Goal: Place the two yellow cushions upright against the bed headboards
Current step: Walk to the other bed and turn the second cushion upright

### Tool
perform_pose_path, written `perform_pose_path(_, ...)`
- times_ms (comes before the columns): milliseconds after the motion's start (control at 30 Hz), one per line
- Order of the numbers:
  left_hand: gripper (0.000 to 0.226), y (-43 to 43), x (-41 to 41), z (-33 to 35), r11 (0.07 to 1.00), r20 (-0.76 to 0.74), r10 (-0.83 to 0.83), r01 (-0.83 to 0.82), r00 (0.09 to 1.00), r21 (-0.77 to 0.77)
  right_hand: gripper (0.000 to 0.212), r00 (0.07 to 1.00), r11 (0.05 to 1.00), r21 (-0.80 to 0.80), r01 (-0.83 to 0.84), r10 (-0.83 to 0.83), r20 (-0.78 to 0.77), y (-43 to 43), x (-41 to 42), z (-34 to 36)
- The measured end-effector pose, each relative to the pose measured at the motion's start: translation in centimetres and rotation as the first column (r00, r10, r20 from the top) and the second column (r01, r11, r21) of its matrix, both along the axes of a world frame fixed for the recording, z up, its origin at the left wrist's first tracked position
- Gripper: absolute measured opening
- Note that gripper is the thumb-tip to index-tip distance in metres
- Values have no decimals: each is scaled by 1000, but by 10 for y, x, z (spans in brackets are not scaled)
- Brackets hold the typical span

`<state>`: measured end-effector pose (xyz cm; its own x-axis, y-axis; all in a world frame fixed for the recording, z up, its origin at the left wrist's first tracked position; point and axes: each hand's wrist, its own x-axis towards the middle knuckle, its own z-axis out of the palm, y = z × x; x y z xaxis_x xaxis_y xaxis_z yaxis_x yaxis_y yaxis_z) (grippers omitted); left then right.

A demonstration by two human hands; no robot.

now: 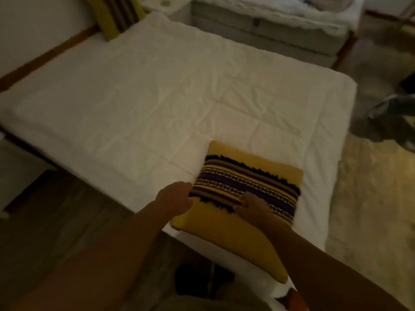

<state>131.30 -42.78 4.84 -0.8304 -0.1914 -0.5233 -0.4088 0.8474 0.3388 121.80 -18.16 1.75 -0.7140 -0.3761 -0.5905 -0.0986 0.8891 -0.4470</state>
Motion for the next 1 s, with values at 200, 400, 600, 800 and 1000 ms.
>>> perform_pose_path(200, 42, 31, -70, -9, 992, 2, -117, 117, 993, 39, 44, 983, 984, 13, 180, -180, 35, 64, -29, -18)
perform_pose_path(400, 43, 51, -112, -17, 979, 35, -204, 205, 978, -8, 42, 951, 951, 41, 305, -306, 30, 109, -52, -29)
perform_pose_path(600, 40, 37, -141, -43, 982, 84, -186, 183, 979, 43, 38, 907, 910, 40, 413, -415, 67, 124, -65, -45)
perform_pose_path(800, 56, 8, -161, -94, 978, 145, -99, 69, 984, 198, 53, 810, 815, -12, 580, -575, 111, 131, -67, -84)
perform_pose_path(1000, 99, -6, -172, -152, 993, 228, 31, -56, 973, 105, 69, 684, 688, 38, 724, -724, 88, 137, -75, -128)
